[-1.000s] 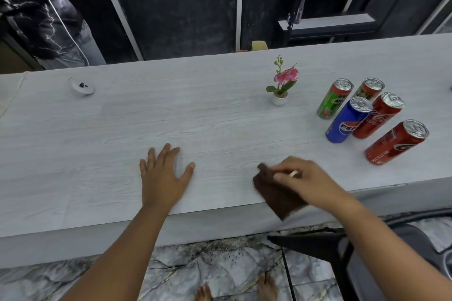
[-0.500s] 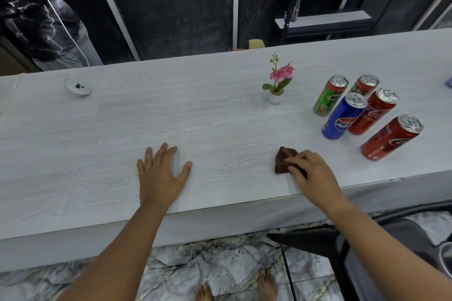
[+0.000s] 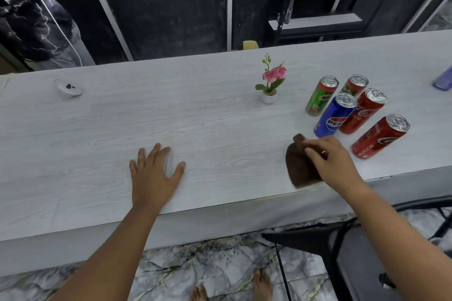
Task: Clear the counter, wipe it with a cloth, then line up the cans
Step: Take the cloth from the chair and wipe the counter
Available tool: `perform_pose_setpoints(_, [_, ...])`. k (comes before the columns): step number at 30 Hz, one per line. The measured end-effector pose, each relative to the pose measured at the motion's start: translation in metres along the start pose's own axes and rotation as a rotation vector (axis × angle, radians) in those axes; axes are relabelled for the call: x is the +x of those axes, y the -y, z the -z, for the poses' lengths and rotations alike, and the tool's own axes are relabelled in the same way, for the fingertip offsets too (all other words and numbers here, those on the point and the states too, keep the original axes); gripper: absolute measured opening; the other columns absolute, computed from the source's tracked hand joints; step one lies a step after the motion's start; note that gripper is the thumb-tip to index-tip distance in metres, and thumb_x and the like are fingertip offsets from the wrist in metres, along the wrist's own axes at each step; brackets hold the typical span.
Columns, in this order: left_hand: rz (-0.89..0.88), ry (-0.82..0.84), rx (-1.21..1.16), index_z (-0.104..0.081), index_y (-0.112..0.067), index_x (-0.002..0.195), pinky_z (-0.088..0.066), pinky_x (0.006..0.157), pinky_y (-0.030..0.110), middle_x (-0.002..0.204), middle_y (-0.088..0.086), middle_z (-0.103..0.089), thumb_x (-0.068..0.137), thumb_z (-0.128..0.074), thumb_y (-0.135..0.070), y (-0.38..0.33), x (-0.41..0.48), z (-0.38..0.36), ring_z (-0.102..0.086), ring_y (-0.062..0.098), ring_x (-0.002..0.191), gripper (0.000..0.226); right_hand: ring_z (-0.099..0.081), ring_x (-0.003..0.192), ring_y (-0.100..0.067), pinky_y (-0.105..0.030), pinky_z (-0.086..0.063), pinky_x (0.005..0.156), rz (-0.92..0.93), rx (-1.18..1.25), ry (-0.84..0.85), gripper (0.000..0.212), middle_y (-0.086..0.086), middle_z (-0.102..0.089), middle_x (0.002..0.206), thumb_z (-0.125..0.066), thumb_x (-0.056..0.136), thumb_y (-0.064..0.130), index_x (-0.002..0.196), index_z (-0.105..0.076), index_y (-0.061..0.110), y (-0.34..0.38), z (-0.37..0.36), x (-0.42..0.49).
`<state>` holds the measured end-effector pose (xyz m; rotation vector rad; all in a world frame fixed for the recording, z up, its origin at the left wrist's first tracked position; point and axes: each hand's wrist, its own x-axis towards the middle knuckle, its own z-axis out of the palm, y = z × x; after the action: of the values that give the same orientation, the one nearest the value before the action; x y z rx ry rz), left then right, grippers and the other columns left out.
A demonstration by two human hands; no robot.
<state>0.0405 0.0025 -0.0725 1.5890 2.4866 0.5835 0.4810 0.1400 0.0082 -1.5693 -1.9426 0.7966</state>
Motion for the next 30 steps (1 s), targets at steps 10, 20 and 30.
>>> perform_pose_setpoints(10, [-0.002,-0.007,0.010,-0.044,-0.036,0.158,-0.007,0.133,0.060,0.175,-0.007,-0.031,0.098,-0.039,-0.083,0.000,-0.001,-0.001,-0.008,0.029,0.166,0.076,-0.055,0.101,-0.014,-0.027,-0.045,0.090,0.186,-0.231,0.054,0.030,0.006,-0.059,0.108,-0.074,0.098,0.017,0.129,-0.075,0.019,0.004,-0.060,-0.039])
perform_pose_setpoints(20, [-0.003,-0.023,0.004,-0.046,-0.037,0.157,-0.008,0.133,0.057,0.174,-0.008,-0.033,0.097,-0.040,-0.083,-0.002,-0.002,0.001,-0.012,0.028,0.166,0.076,-0.062,0.103,-0.012,-0.022,-0.048,0.095,0.067,-0.051,-0.166,0.026,0.002,-0.064,0.111,-0.071,0.101,0.016,0.126,-0.076,0.022,0.033,-0.049,0.019])
perform_pose_setpoints(30, [-0.120,-0.083,0.034,-0.063,-0.036,0.143,-0.037,0.113,0.045,0.156,-0.011,-0.056,0.099,-0.048,-0.070,0.042,0.016,0.022,-0.049,0.020,0.143,0.058,-0.059,0.103,-0.033,-0.036,-0.051,0.088,0.253,-0.250,0.027,0.026,-0.014,-0.067,0.109,-0.072,0.098,0.005,0.123,-0.079,0.005,0.076,-0.125,0.036])
